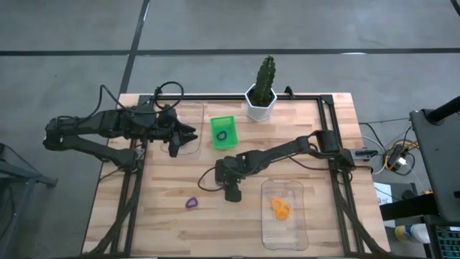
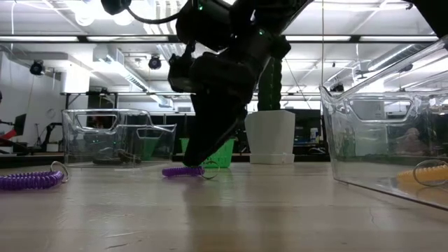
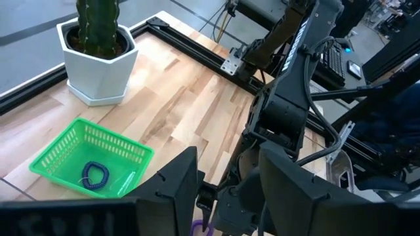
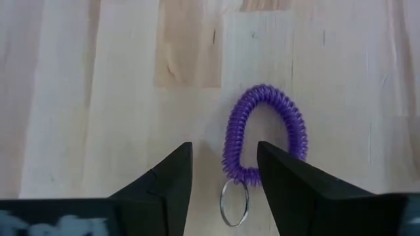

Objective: Sort spring keychains
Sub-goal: Put the top violet spring keychain into the green bin

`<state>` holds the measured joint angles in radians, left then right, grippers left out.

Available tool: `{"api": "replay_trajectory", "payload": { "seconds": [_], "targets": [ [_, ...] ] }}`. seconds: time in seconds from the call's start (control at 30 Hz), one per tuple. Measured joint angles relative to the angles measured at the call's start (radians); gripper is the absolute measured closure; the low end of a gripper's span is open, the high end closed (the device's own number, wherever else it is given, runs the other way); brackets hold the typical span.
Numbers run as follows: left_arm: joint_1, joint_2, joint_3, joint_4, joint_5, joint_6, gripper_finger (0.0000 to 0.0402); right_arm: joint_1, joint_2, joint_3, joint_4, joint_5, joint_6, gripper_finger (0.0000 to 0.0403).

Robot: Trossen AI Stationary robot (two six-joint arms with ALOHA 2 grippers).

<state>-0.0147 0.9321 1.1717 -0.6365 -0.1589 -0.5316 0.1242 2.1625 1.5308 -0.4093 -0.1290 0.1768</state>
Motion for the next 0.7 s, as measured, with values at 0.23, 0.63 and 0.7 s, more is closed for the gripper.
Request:
{"api": "replay_trajectory", "payload": {
  "seconds": [0.23,0.63,0.7],
  "targets": [
    [0.0,0.0,0.0,0.0,0.0,0.0,0.0245,-0.003,0.001,-0.011,0.003,0.019,0.0,0.0243],
    [0.0,0.0,0.0,0.001,0.0,-0.008,0.0245,-0.012,-0.002,-0.066,0.036,0.024,0.031,0.0275],
    [0.0,0.0,0.0,0.001,0.0,-0.008,0.0245,-0.011,-0.002,-0.065,0.034,0.029,0.037,0.0288]
  ]
}}
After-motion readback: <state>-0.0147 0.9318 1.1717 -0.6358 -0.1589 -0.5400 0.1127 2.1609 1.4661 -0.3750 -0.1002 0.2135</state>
